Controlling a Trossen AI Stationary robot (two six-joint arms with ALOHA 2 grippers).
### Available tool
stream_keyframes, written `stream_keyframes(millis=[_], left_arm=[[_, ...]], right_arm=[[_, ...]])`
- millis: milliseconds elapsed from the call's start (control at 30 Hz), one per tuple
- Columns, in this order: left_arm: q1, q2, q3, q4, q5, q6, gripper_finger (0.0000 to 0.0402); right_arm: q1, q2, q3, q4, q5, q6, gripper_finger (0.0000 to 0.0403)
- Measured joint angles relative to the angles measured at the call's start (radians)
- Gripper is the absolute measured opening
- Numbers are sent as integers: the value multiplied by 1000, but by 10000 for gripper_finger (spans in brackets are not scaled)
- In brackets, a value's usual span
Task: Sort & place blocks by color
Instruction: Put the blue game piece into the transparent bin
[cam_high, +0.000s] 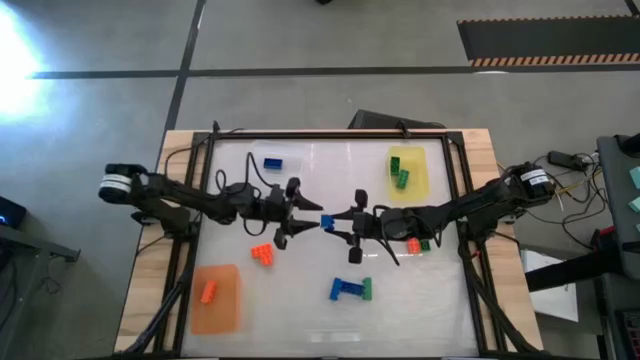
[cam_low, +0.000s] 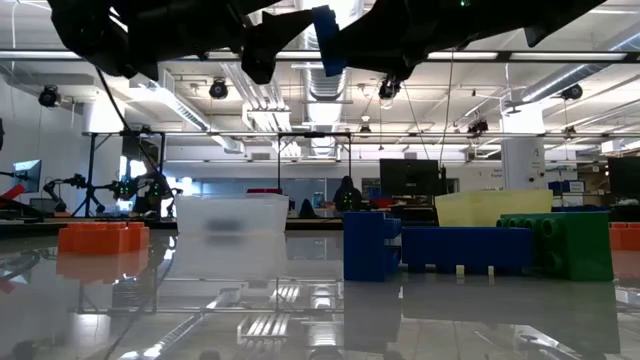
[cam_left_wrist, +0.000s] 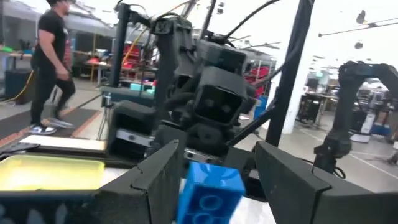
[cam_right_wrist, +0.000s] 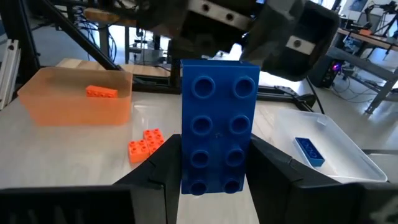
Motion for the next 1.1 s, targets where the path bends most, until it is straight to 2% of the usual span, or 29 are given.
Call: stream_keyframes(millis=[133, 433, 767, 900, 1100], left_arm=[[-16, 47, 0, 40, -3, 66, 191], [-18, 78, 0, 54, -50, 112, 191], [-15, 97, -3, 39, -51, 144, 192], [-15, 100, -1, 41, -51, 142, 208], [-14, 98, 22, 39, -51, 141, 253]], right_arm=[[-14, 0, 0, -1, -4, 20, 128], [-24, 0, -1, -9, -2, 50, 129], [-41, -2, 1, 58, -78, 112, 129], [-45, -2, 1, 64, -79, 116, 129], [-50, -2, 1, 57, -79, 114, 129]])
